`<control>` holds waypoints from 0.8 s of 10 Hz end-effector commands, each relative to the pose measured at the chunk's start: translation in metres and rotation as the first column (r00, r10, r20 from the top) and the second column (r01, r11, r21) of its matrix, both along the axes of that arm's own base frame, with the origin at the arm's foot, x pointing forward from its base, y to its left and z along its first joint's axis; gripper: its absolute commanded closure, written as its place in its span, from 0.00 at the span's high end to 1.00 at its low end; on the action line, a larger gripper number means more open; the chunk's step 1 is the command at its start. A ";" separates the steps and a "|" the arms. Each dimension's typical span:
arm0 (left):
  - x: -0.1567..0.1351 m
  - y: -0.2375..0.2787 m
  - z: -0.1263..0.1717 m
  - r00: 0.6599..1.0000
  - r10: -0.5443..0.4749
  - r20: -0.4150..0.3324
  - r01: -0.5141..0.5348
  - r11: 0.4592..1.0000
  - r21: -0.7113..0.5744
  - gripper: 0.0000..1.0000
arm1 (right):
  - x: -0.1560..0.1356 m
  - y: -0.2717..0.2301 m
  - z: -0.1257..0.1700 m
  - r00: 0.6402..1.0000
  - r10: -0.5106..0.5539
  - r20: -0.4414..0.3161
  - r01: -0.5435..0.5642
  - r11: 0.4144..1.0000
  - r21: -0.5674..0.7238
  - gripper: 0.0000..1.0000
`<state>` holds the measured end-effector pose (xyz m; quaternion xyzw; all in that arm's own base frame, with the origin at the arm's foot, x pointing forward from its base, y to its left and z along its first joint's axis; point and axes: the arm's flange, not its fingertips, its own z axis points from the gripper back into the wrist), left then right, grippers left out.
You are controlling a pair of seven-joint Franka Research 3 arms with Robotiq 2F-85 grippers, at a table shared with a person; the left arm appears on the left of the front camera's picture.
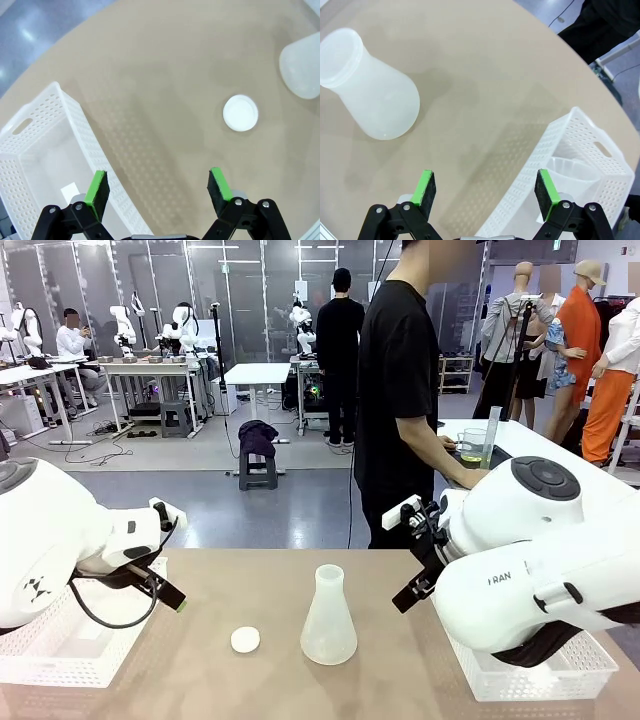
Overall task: Prepare the solutions needed for the experiment.
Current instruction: Pick up the Plastic Funnel and insert it into the Big flask.
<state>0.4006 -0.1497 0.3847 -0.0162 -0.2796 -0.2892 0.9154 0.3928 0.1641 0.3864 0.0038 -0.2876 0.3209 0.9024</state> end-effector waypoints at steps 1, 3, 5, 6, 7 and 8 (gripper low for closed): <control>-0.009 0.006 0.029 0.999 0.006 0.041 -0.005 1.000 -0.023 1.00 | -0.012 0.004 0.032 0.998 -0.051 0.027 0.052 0.999 -0.016 1.00; -0.020 0.013 0.049 0.997 0.000 0.078 0.002 1.000 -0.031 1.00 | -0.022 0.003 0.056 0.996 -0.075 0.050 0.076 0.997 -0.019 1.00; -0.035 0.014 0.060 0.994 -0.031 0.101 0.034 0.999 -0.034 1.00 | -0.038 0.005 0.075 0.991 -0.101 0.084 0.104 0.994 -0.031 1.00; -0.043 0.015 0.066 0.992 -0.026 0.123 0.028 1.000 -0.011 1.00 | -0.045 0.007 0.082 0.986 -0.116 0.121 0.123 0.991 -0.048 1.00; -0.044 0.015 0.068 0.991 -0.017 0.134 0.015 1.000 0.012 1.00 | -0.048 0.007 0.085 0.979 -0.145 0.145 0.159 0.983 -0.089 1.00; -0.017 0.005 0.070 0.992 -0.006 0.125 0.011 0.999 -0.043 1.00 | -0.032 0.001 0.083 0.993 -0.067 0.095 0.069 0.997 -0.018 1.00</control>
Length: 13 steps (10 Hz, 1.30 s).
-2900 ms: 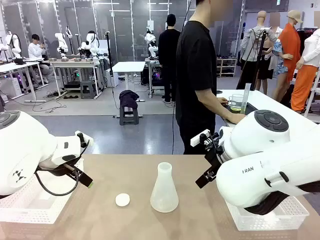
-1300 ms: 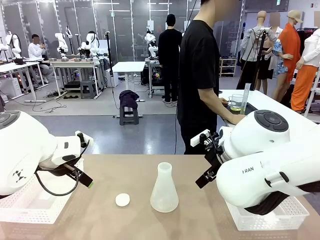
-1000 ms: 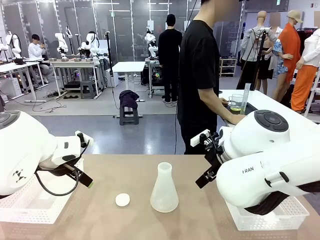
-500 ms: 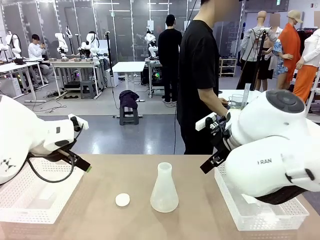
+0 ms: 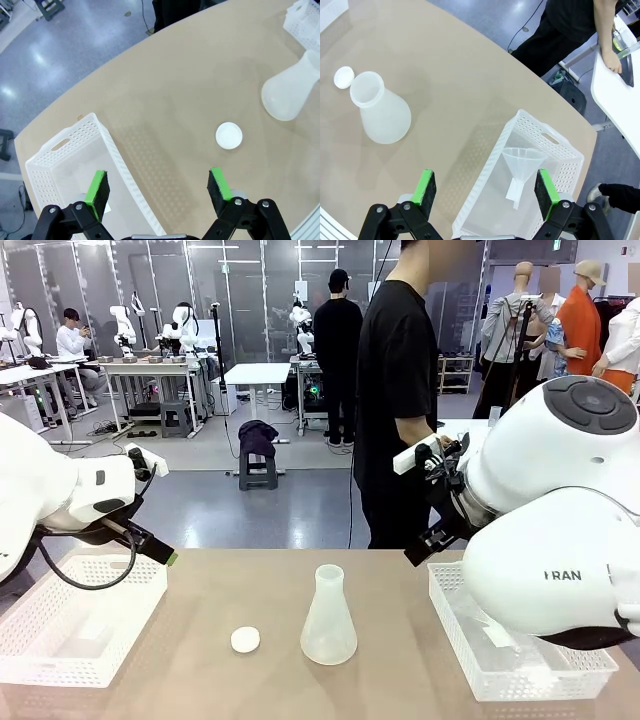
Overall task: Prepare the solutions needed for the experiment.
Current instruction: Pick up the Plastic Funnel and insert it into the Big flask.
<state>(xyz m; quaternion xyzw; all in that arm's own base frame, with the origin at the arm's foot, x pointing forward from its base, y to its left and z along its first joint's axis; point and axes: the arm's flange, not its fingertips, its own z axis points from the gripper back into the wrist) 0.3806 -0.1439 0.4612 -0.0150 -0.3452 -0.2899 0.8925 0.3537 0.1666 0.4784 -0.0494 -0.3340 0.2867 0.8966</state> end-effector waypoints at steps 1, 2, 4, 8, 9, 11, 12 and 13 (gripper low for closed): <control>0.003 -0.001 -0.006 1.000 0.003 -0.009 -0.003 1.000 -0.007 1.00 | 0.007 -0.002 -0.009 0.999 0.022 -0.026 -0.021 0.999 0.025 1.00; 0.003 -0.001 -0.006 1.000 0.003 -0.009 -0.003 1.000 -0.007 1.00 | 0.007 -0.002 -0.009 0.999 0.022 -0.026 -0.021 0.999 0.025 1.00; 0.001 0.000 -0.004 1.000 0.001 -0.009 -0.001 1.000 0.002 1.00 | 0.003 -0.001 -0.006 1.000 0.003 -0.021 -0.003 1.000 0.008 1.00; 0.020 0.030 0.003 0.958 -0.199 -0.208 0.106 0.916 -0.387 1.00 | 0.008 -0.041 -0.002 0.990 -0.108 -0.094 0.136 0.911 0.389 1.00; 0.028 0.036 0.002 0.941 -0.243 -0.235 0.111 0.879 -0.465 1.00 | 0.012 -0.050 -0.004 0.987 -0.103 -0.123 0.148 0.881 0.449 1.00; 0.040 0.047 -0.002 0.906 -0.317 -0.280 0.091 0.793 -0.602 1.00 | 0.020 -0.061 -0.007 0.971 -0.074 -0.228 0.198 0.785 0.587 1.00; 0.044 0.054 -0.005 0.895 -0.343 -0.284 0.079 0.749 -0.657 1.00 | 0.022 -0.067 -0.010 0.956 -0.054 -0.289 0.238 0.719 0.653 1.00; 0.047 0.057 -0.008 0.883 -0.369 -0.290 0.063 0.706 -0.705 1.00 | 0.025 -0.072 -0.013 0.944 -0.047 -0.327 0.273 0.667 0.693 1.00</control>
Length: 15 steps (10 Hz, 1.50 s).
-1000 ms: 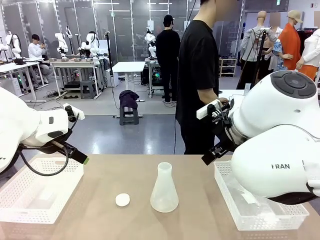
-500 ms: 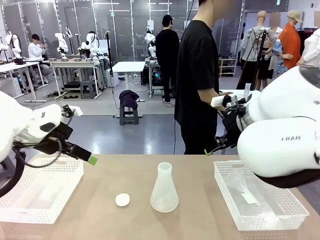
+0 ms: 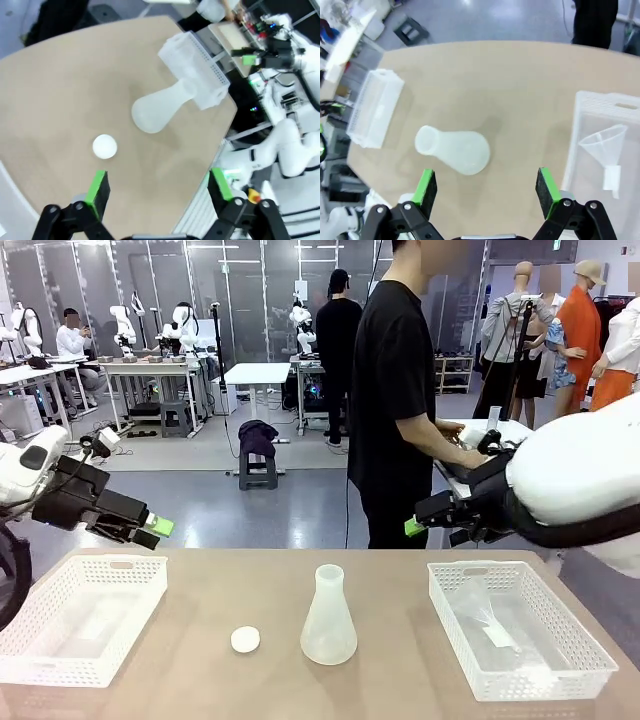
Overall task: Prepare the solutions needed for the experiment.
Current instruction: Pick up the Plastic Funnel and insert it into the Big flask.
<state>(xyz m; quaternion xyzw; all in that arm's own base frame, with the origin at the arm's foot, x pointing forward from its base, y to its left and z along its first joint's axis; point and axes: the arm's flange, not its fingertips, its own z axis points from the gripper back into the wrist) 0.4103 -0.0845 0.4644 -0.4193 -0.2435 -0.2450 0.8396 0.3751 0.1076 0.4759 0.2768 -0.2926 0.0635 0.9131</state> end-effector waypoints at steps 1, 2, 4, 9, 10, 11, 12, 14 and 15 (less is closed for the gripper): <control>0.019 0.000 -0.016 0.998 -0.011 -0.069 0.007 0.999 -0.053 1.00 | 0.001 -0.014 -0.011 1.000 0.023 -0.012 -0.021 0.992 0.122 1.00; 0.000 0.000 0.000 1.000 0.000 0.000 0.000 1.000 0.000 1.00 | 0.000 0.000 0.000 1.000 0.000 0.000 0.000 1.000 0.000 1.00; 0.000 0.000 0.000 1.000 0.000 0.000 0.000 1.000 0.000 1.00 | 0.000 0.000 0.000 1.000 0.000 0.000 0.000 1.000 0.000 1.00; 0.022 0.010 -0.023 0.989 -0.095 -0.115 0.063 0.965 -0.256 1.00 | 0.008 -0.010 -0.017 0.997 -0.025 -0.077 0.043 0.969 0.244 1.00; 0.028 0.016 -0.033 0.984 -0.115 -0.135 0.069 0.949 -0.308 1.00 | 0.012 -0.016 -0.022 0.995 -0.027 -0.096 0.057 0.945 0.321 1.00; 0.031 0.019 -0.041 0.975 -0.161 -0.154 0.090 0.916 -0.390 1.00 | 0.014 -0.020 -0.027 0.993 -0.009 -0.117 0.056 0.915 0.400 1.00; 0.032 0.021 -0.047 0.967 -0.204 -0.154 0.109 0.874 -0.474 1.00 | 0.016 -0.023 -0.031 0.991 -0.003 -0.136 0.069 0.876 0.478 1.00; 0.032 0.025 -0.060 0.951 -0.185 -0.247 0.016 0.830 -0.557 1.00 | 0.019 -0.026 -0.043 0.982 0.035 -0.184 0.086 0.790 0.607 1.00; 0.029 0.029 -0.062 0.932 -0.193 -0.306 -0.025 0.810 -0.586 1.00 | 0.020 -0.028 -0.047 0.984 0.043 -0.175 0.082 0.758 0.647 1.00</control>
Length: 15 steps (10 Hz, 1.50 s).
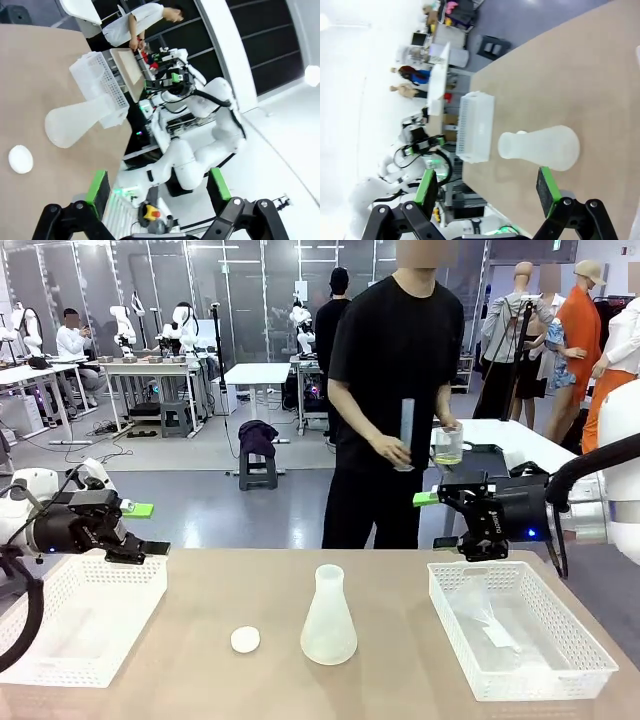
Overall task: Prepare the solutions needed for the experiment.
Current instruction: Pick up the Plastic Funnel and insert it into the Big flask.
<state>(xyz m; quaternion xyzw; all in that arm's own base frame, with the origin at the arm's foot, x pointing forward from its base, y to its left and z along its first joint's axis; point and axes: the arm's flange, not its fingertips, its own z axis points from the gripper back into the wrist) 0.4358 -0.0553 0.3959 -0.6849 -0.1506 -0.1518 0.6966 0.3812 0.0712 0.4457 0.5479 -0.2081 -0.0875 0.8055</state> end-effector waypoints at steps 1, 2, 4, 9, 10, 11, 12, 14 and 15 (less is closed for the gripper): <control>0.000 0.005 0.004 0.992 0.027 -0.125 -0.030 0.999 -0.017 1.00 | 0.014 0.008 -0.021 0.999 0.021 0.034 -0.025 0.994 0.109 1.00; -0.003 0.010 0.002 0.986 0.024 -0.163 -0.025 1.000 -0.005 1.00 | 0.014 0.007 -0.024 0.999 0.026 0.026 -0.029 0.989 0.144 1.00; -0.007 0.015 -0.003 0.970 0.001 -0.242 0.010 0.999 0.044 1.00 | 0.015 0.006 -0.029 0.999 0.029 0.020 -0.032 0.981 0.193 1.00; -0.005 0.018 -0.012 0.970 0.007 -0.241 0.004 0.999 0.045 1.00 | 0.006 -0.002 -0.022 1.000 0.024 -0.010 -0.022 0.985 0.170 1.00; -0.005 0.018 -0.012 0.970 0.007 -0.241 0.004 0.999 0.045 1.00 | 0.006 -0.002 -0.022 1.000 0.024 -0.010 -0.022 0.985 0.170 1.00; -0.005 0.018 -0.012 0.970 0.007 -0.241 0.004 0.999 0.045 1.00 | 0.006 -0.001 -0.025 1.000 0.026 -0.006 -0.024 0.984 0.175 1.00; -0.005 0.018 -0.012 0.970 0.007 -0.241 0.004 0.999 0.045 1.00 | 0.015 -0.005 -0.020 0.994 0.072 0.087 -0.078 0.995 0.064 1.00; -0.005 0.018 -0.012 0.970 0.007 -0.241 0.004 0.999 0.045 1.00 | 0.045 -0.014 -0.004 0.975 0.176 0.132 -0.154 0.974 -0.166 1.00; -0.005 0.018 -0.012 0.970 0.007 -0.241 0.004 0.999 0.045 1.00 | 0.062 -0.021 0.006 0.973 0.211 0.096 -0.178 0.944 -0.278 1.00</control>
